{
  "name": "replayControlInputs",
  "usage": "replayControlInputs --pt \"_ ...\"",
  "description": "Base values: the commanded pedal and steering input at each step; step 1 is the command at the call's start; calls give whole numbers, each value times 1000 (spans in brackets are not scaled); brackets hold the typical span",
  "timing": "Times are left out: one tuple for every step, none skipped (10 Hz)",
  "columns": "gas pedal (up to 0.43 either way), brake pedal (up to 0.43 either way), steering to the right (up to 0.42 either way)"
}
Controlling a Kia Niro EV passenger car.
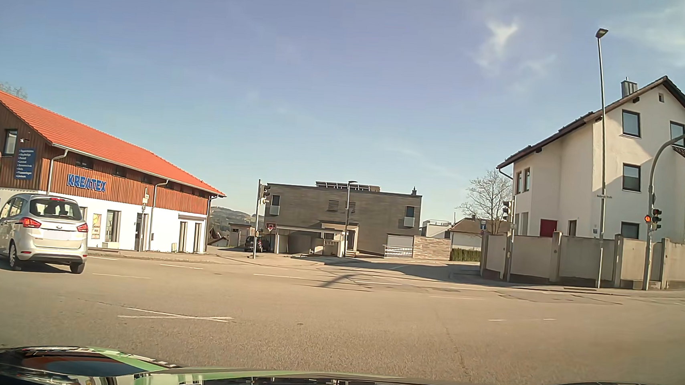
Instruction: Follow the waypoints while adhering to traffic rules and regulations
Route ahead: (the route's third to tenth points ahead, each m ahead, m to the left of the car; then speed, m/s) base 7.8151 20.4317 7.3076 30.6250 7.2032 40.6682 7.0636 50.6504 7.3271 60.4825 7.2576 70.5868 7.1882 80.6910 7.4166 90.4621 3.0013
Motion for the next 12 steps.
replayControlInputs --pt "0 0 -40" --pt "0 0 -52" --pt "0 0 -63" --pt "0 0 -71" --pt "0 0 -85" --pt "0 0 -101" --pt "0 0 -118" --pt "0 0 -129" --pt "0 0 -146" --pt "0 0 -161" --pt "0 0 -183" --pt "0 0 -206"
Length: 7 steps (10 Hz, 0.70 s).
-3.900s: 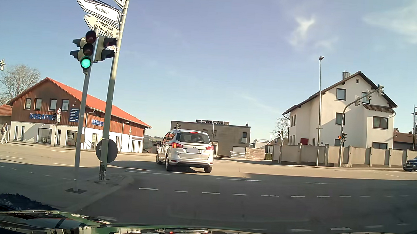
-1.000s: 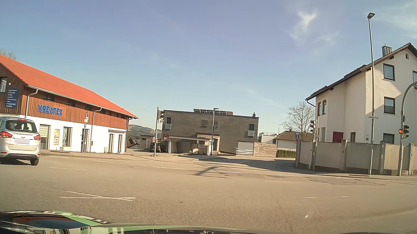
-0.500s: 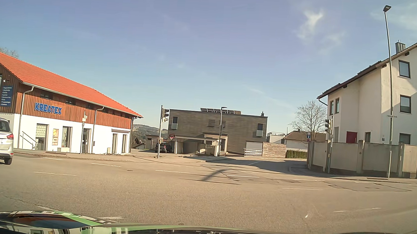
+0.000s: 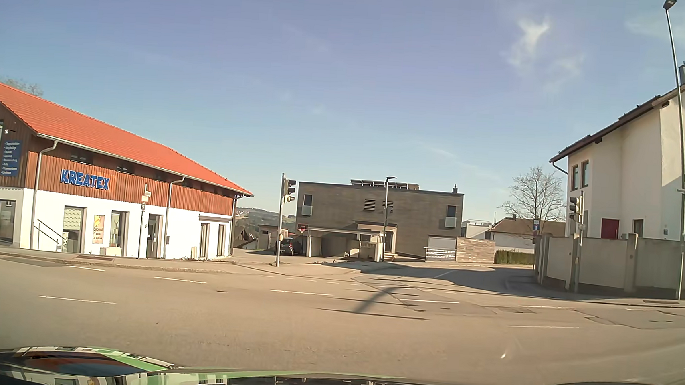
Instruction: Follow the waypoints while adhering to traffic rules and regulations
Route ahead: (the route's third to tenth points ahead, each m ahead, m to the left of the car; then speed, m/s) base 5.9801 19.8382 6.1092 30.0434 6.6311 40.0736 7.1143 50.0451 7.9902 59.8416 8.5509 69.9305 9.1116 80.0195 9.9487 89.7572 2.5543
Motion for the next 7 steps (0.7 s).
replayControlInputs --pt "8 0 -227" --pt "8 0 -244" --pt "8 0 -265" --pt "8 0 -284" --pt "8 0 -303" --pt "8 0 -314" --pt "8 0 -332"
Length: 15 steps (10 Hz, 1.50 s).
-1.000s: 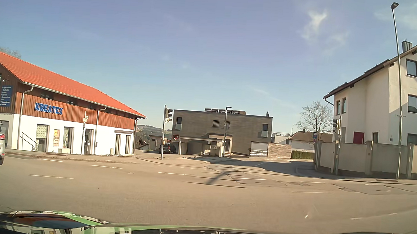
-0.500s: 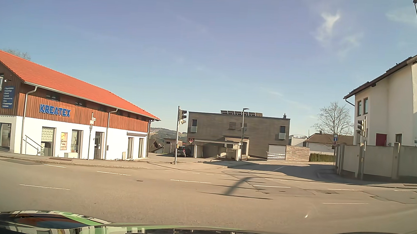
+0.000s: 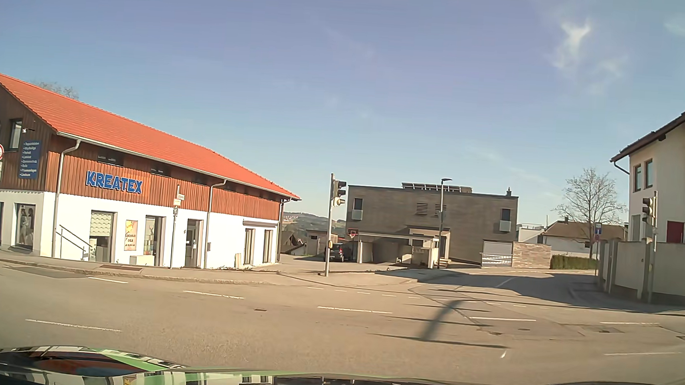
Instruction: Follow the waypoints while adhering to traffic rules and regulations
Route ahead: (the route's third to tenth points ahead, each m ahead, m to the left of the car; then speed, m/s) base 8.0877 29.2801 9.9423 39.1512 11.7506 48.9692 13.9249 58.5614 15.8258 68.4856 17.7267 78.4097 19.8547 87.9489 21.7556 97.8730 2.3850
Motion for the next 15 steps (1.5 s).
replayControlInputs --pt "59 0 -353" --pt "110 0 -381" --pt "118 0 -407" --pt "118 0 -427" --pt "130 0 -454" --pt "130 0 -487" --pt "130 0 -514" --pt "130 0 -544" --pt "130 0 -567" --pt "130 0 -584" --pt "130 0 -596" --pt "138 0 -599" --pt "138 0 -599" --pt "169 0 -599" --pt "197 0 -598"
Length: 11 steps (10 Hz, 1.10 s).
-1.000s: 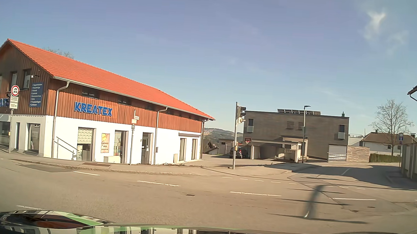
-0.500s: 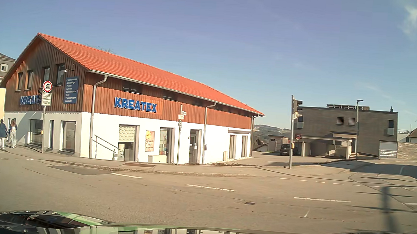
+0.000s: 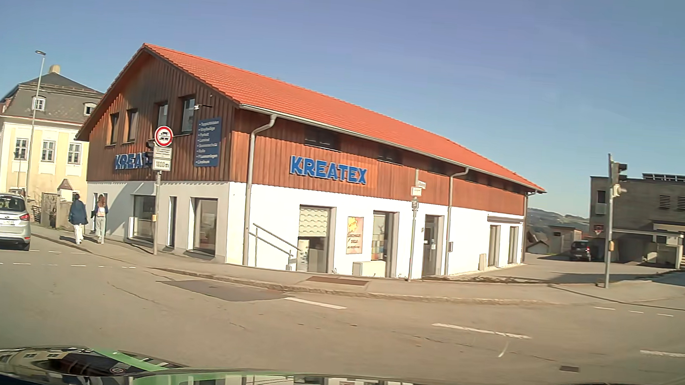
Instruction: Follow the waypoints while adhering to traffic rules and regulations
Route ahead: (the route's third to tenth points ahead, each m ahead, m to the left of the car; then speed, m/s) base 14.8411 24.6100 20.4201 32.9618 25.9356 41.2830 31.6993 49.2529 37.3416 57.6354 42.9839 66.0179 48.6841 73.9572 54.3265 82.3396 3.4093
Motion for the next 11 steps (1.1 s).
replayControlInputs --pt "220 0 -595" --pt "240 0 -586" --pt "248 0 -566" --pt "268 0 -537" --pt "287 0 -508" --pt "287 0 -477" --pt "287 0 -435" --pt "299 0 -396" --pt "299 0 -364" --pt "311 0 -324" --pt "319 0 -294"
